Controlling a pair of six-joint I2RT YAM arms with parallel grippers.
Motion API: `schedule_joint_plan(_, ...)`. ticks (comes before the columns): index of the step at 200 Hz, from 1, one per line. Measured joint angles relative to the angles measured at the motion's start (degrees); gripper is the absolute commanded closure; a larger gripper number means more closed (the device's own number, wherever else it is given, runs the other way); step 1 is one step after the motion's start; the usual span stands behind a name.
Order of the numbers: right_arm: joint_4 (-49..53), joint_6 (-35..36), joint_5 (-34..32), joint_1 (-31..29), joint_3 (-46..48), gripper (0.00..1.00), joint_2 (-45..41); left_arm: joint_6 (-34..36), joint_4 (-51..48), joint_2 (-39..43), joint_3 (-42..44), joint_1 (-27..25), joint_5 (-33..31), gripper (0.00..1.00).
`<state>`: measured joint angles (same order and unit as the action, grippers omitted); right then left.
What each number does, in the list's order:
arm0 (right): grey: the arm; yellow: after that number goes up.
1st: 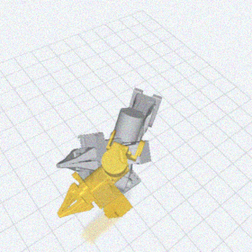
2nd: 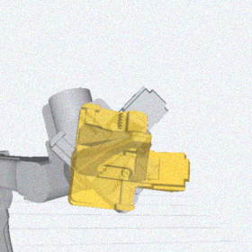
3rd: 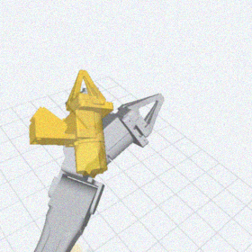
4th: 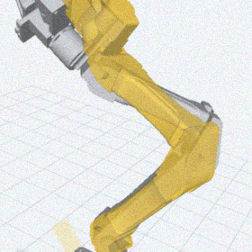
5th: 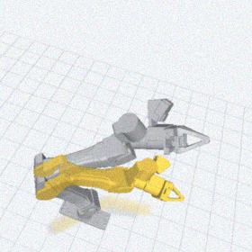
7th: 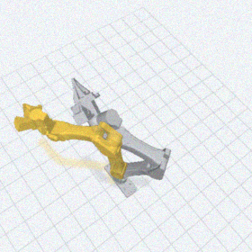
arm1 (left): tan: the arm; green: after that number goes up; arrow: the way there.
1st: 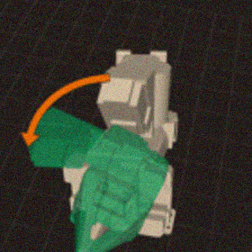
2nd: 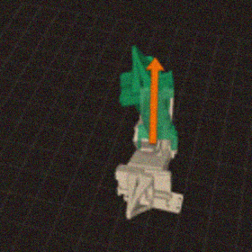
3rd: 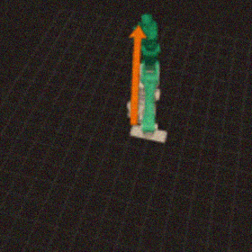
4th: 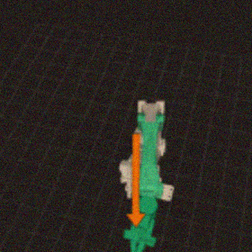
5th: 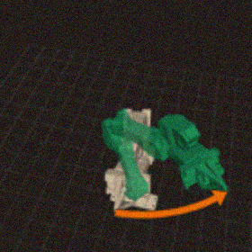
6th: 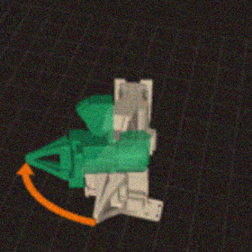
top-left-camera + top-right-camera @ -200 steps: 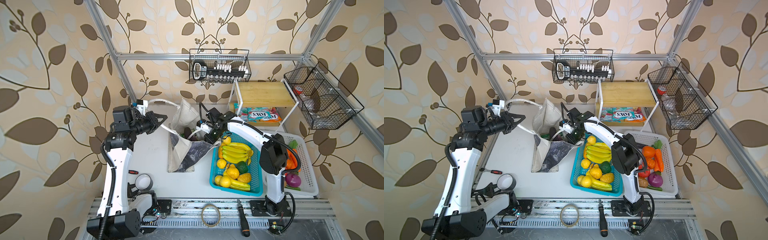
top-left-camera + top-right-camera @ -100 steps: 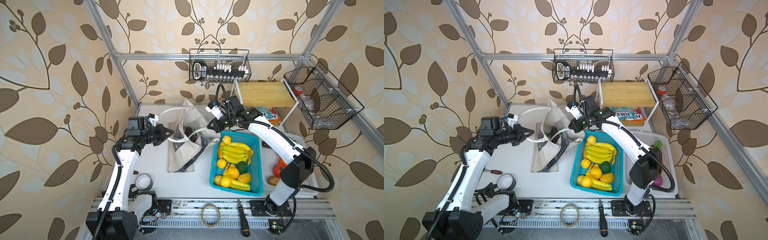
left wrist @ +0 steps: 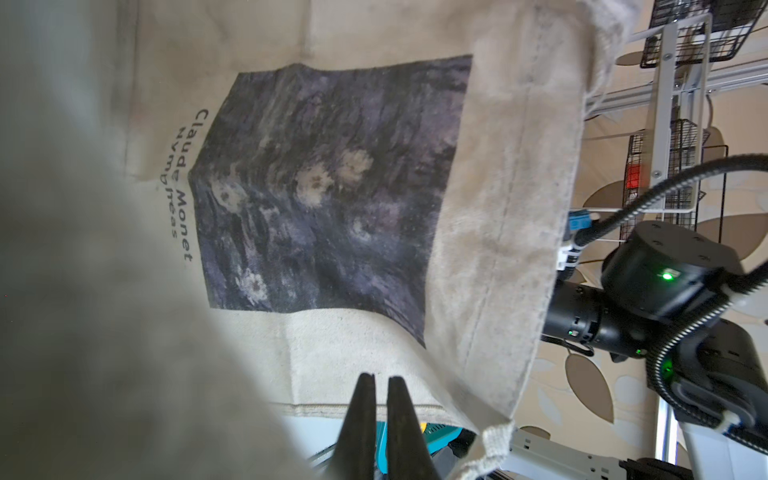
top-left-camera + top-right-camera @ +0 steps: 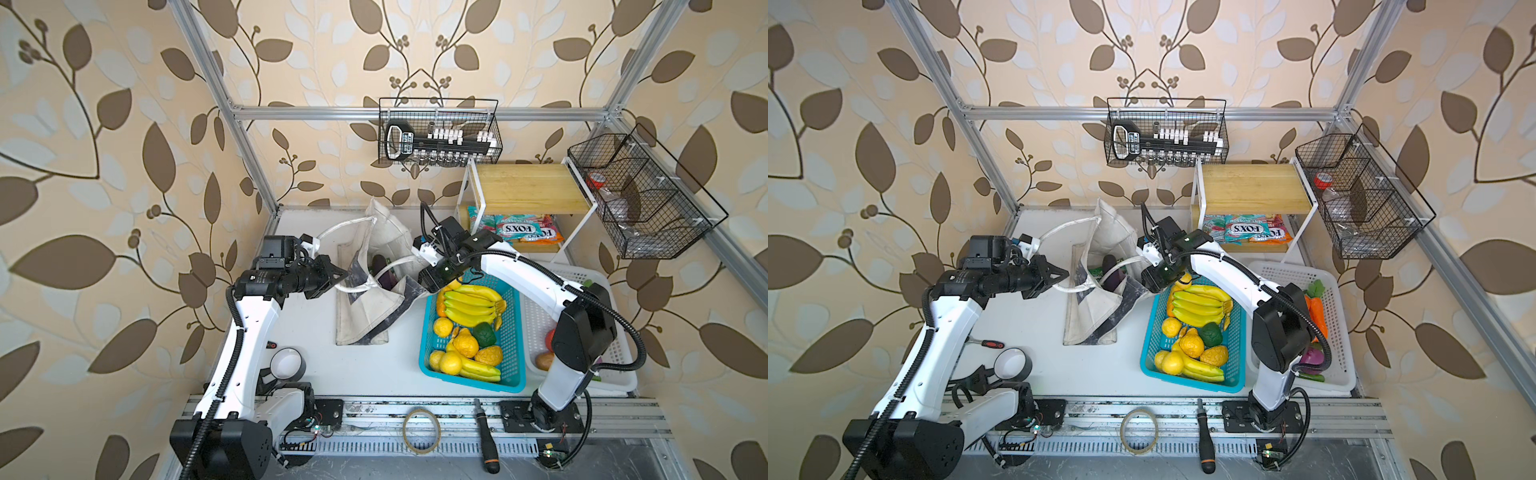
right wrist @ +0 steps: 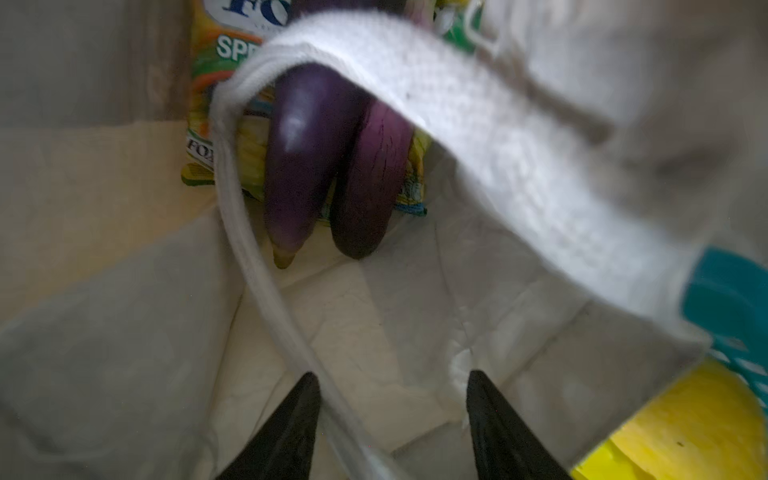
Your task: Place the food into the grocery bag and tie it
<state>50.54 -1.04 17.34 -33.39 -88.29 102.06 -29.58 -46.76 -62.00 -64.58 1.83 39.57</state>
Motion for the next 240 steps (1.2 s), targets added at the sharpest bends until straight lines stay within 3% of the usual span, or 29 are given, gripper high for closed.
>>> schedule_joint_plan(17, 0.0, 0.3, 0.3, 0.3, 1.0, 0.63, 0.0, 0.5, -0.5, 0.0, -1.2, 0.0, -0.6, 1.0)
schedule_joint_plan(36, 0.3, 0.9, 0.3, 0.4, 1.2, 1.0, 0.0, 0.9, -1.3, 0.0, -2.2, 0.0, -1.3, 1.0)
schedule_joint_plan(123, -5.7, -3.4, 1.2, 2.4, 0.2, 1.0, -4.1, 0.9, -1.9, -0.1, -7.0, 0.9, -2.3, 1.0)
schedule_joint_plan(159, -16.6, -9.1, 4.5, 2.6, -1.0, 1.0, -9.5, -0.3, 1.0, -1.2, -12.6, 0.9, -2.3, 1.0)
schedule_joint_plan(199, -30.5, -15.8, 12.4, 2.7, -0.6, 1.0, -11.1, -2.6, 6.1, -2.6, -14.9, 0.9, -1.9, 1.0)
schedule_joint_plan(240, -46.2, -21.2, 19.9, 1.6, 10.0, 1.0, -11.1, -2.1, 6.9, -2.0, -11.2, 0.9, -3.0, 1.0)
